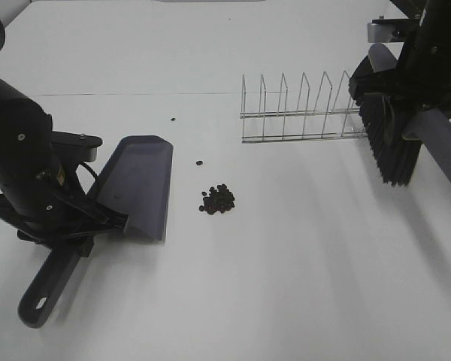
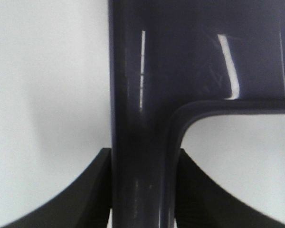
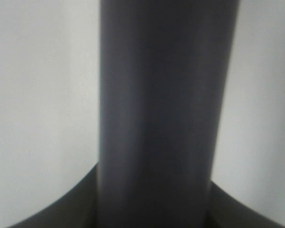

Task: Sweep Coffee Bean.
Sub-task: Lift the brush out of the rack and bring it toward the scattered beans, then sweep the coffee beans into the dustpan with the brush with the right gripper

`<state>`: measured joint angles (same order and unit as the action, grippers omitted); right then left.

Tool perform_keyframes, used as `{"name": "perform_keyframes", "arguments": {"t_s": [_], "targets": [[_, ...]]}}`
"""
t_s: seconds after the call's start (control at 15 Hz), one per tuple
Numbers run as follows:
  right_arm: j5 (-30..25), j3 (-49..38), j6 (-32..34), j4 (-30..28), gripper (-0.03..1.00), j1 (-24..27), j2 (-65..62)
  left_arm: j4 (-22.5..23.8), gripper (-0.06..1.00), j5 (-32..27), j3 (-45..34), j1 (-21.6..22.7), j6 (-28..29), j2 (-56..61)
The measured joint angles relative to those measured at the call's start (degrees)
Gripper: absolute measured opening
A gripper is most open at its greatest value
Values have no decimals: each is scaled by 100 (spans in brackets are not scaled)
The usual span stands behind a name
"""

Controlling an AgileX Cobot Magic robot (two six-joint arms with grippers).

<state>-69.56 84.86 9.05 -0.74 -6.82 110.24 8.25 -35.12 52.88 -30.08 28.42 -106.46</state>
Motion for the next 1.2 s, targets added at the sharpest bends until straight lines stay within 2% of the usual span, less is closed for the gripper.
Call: {"name": "perform_keyframes", "arguments": {"t_s": [0.2,0.33,0.47,0.87,1.0,1.2], "targets": [[172,-665,401,-533,28,-900,-350,115,31,0,0,0,-40,-69],[338,-733,602,-911,28,-1306,-286,46,31,-29,0,-11,-407,-252],[447,-733,871,-1427,28,-1621,11,-34,31,-69,0,-52,-527,-338],[607,-733,1134,-1639,28,-1937,699,-52,31,-115,74,-52,-796,-458],[768,-699,1203,-1547,28,-2126,882,-52,31,-120,103,-52,-831,-498],[716,-298,1261,-1283,28,-2447,1289,-52,31,-92,103,-52,-882,-498]]}}
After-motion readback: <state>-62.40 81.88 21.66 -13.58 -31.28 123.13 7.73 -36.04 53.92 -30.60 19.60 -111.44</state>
